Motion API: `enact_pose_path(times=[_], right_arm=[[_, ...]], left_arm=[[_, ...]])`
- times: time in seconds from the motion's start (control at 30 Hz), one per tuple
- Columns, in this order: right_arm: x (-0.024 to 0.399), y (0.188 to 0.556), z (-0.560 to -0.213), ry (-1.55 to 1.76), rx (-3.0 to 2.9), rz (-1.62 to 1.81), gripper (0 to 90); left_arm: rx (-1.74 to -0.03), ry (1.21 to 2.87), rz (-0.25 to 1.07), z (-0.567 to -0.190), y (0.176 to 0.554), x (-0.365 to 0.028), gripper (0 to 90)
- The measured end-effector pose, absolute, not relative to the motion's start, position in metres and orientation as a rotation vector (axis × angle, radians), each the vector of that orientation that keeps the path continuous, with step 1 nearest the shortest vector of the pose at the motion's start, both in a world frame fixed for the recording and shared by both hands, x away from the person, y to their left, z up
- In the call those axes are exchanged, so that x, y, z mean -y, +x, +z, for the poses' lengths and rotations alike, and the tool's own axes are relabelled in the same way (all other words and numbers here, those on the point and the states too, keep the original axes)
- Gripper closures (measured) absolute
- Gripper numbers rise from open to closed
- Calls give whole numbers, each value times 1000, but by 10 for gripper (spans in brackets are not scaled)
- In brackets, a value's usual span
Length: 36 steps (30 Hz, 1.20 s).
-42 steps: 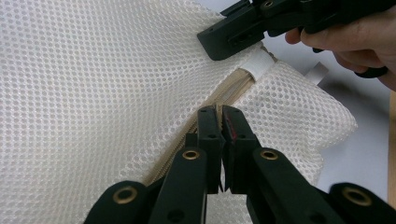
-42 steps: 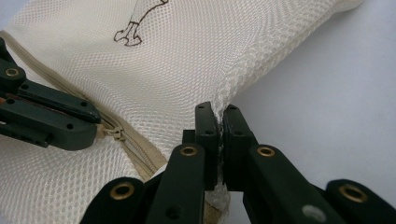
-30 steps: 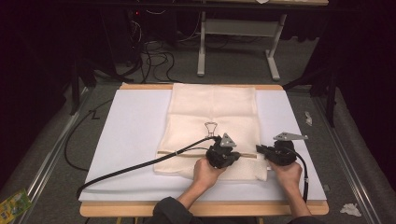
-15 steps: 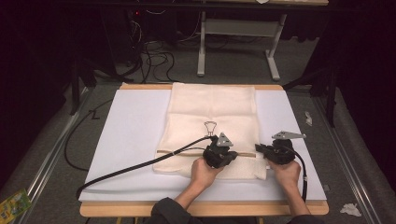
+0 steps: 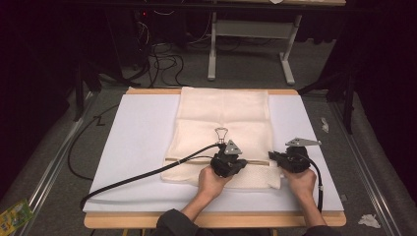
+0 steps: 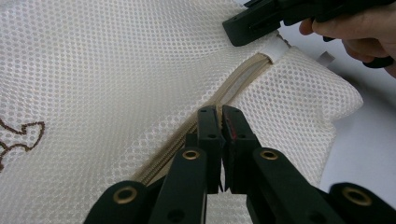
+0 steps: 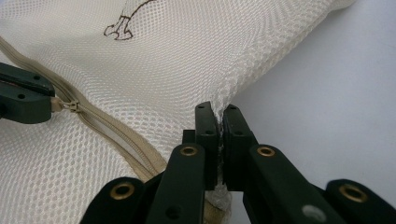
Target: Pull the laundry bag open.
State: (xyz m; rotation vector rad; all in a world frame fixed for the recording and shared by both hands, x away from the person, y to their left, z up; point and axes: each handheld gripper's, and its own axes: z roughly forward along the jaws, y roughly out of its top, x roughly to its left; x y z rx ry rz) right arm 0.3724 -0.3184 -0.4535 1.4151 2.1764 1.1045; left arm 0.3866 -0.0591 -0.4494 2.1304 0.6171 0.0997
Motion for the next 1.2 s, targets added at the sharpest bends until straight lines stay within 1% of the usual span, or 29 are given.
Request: enact_pose_path(times=[0.2, 0.47, 1.2], right_arm=[[318, 372, -453, 1412, -2171, 1102, 884], [319, 373, -454, 1422, -2165, 1088, 884], [321, 375, -452, 1419, -2151, 1093, 884]], left_arm=[[-619, 2133, 112, -448, 386, 57, 873], [-662, 2110, 101, -451, 390, 42, 873], [-682, 2084, 120, -446, 391, 25, 873]])
